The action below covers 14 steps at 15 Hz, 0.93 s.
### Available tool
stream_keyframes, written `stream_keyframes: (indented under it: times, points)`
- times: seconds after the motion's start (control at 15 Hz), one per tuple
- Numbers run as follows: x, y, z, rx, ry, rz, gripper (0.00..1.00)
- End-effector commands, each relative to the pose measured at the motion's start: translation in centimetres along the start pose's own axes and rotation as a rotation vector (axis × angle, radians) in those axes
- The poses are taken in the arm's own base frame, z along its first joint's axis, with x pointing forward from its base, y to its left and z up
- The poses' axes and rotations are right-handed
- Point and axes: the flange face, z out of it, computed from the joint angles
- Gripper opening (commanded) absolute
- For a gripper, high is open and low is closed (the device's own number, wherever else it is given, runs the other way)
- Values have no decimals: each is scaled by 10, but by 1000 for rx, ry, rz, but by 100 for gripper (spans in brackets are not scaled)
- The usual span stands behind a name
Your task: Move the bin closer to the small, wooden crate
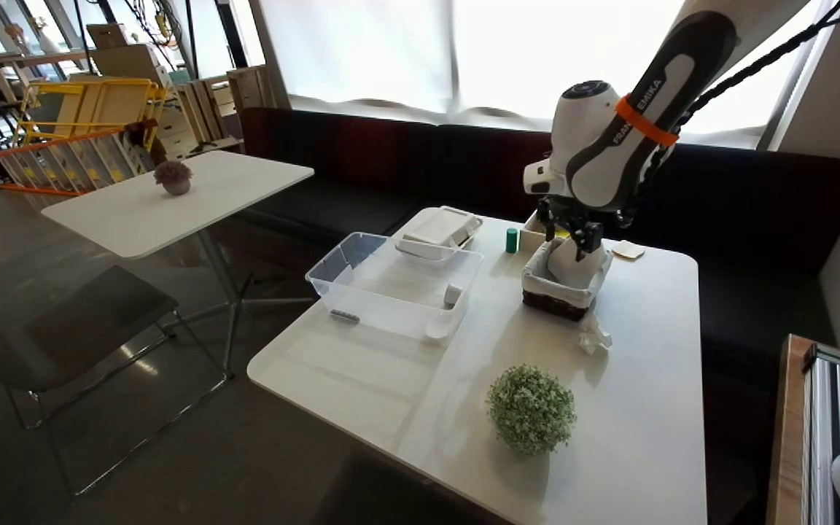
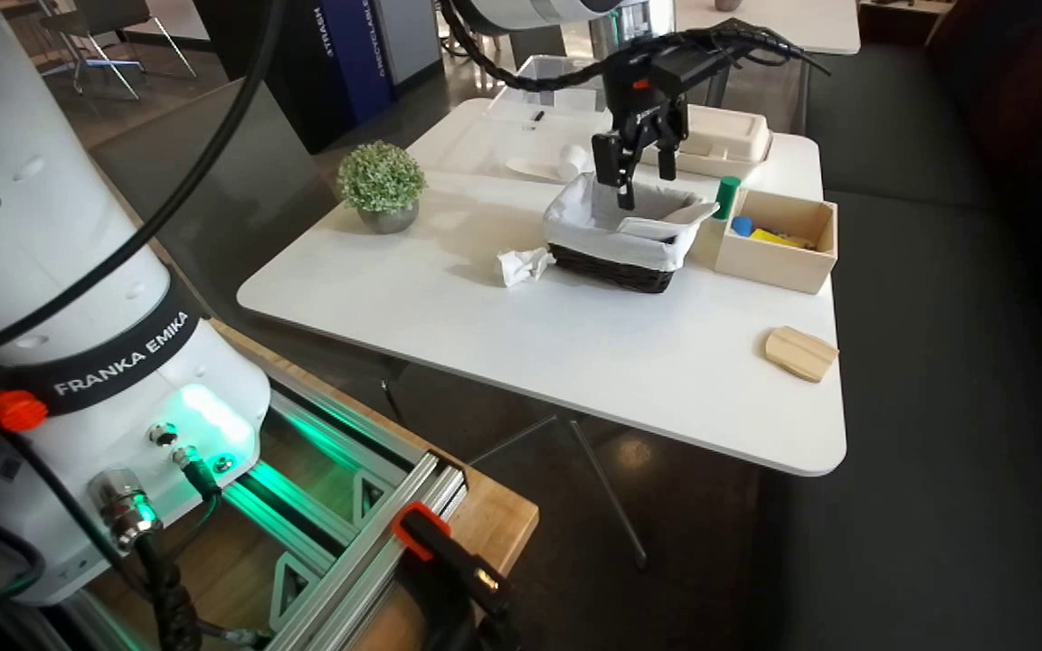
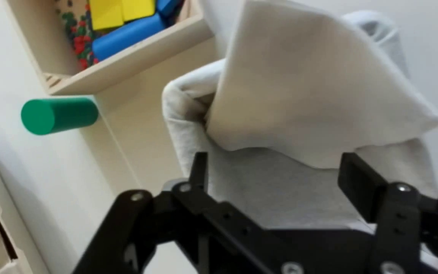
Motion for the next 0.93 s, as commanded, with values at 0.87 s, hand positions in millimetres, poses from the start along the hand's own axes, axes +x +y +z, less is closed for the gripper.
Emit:
stream_keyframes:
  times: [0.87]
  points:
    - [-55, -109, -92, 383, 153, 604, 100]
